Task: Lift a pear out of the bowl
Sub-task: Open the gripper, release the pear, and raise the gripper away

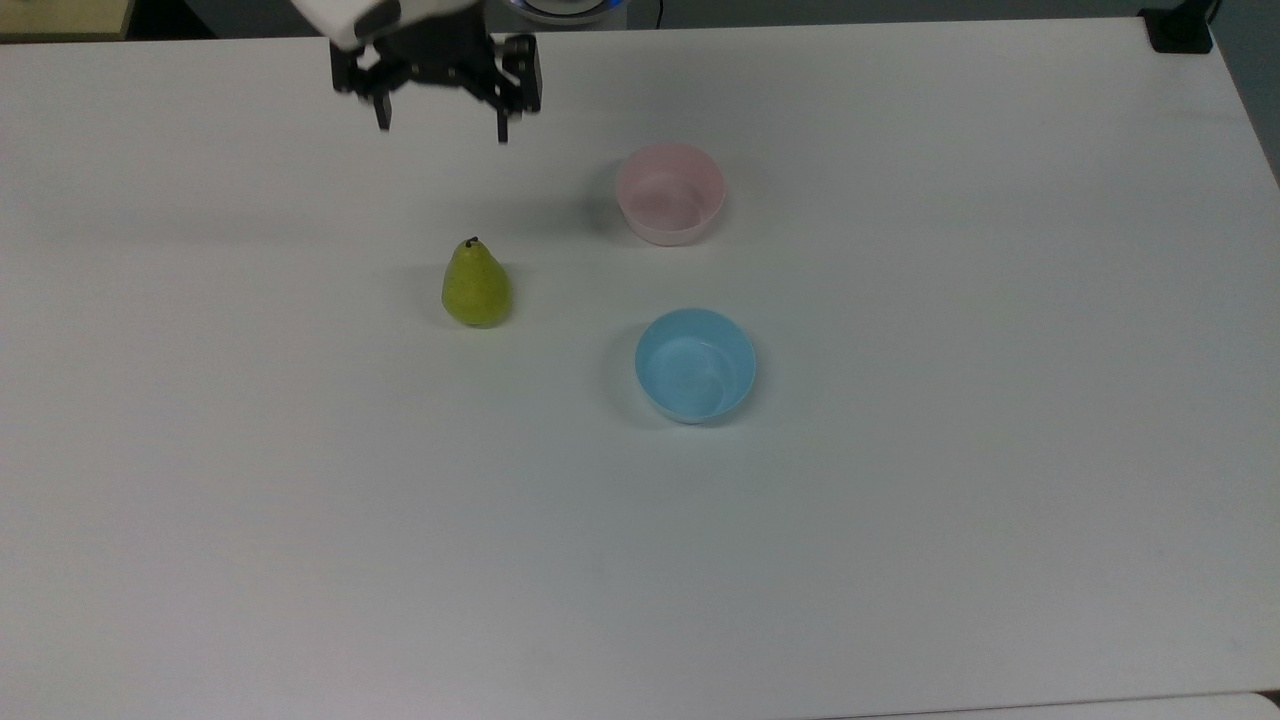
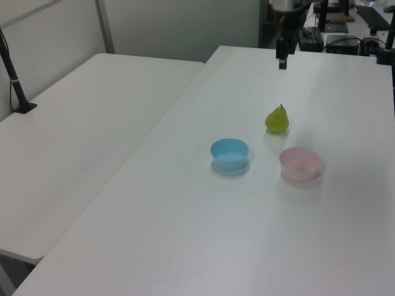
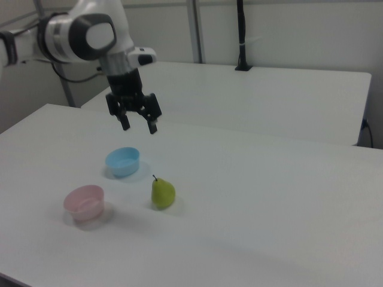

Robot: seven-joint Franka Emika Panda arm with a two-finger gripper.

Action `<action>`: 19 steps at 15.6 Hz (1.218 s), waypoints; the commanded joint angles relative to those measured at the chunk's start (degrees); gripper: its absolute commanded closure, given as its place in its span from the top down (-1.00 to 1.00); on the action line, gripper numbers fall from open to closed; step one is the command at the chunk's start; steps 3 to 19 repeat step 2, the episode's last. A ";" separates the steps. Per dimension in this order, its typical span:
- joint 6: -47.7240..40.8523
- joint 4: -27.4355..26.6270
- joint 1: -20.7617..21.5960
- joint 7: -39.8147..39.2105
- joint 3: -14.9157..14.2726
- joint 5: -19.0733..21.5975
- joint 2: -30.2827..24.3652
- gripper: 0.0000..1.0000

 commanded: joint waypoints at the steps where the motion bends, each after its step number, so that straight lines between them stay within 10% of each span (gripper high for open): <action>1: -2.17 -2.52 -0.17 0.95 0.00 1.84 -4.48 1.00; 19: -2.17 -2.61 -0.17 1.21 0.00 1.84 -4.48 1.00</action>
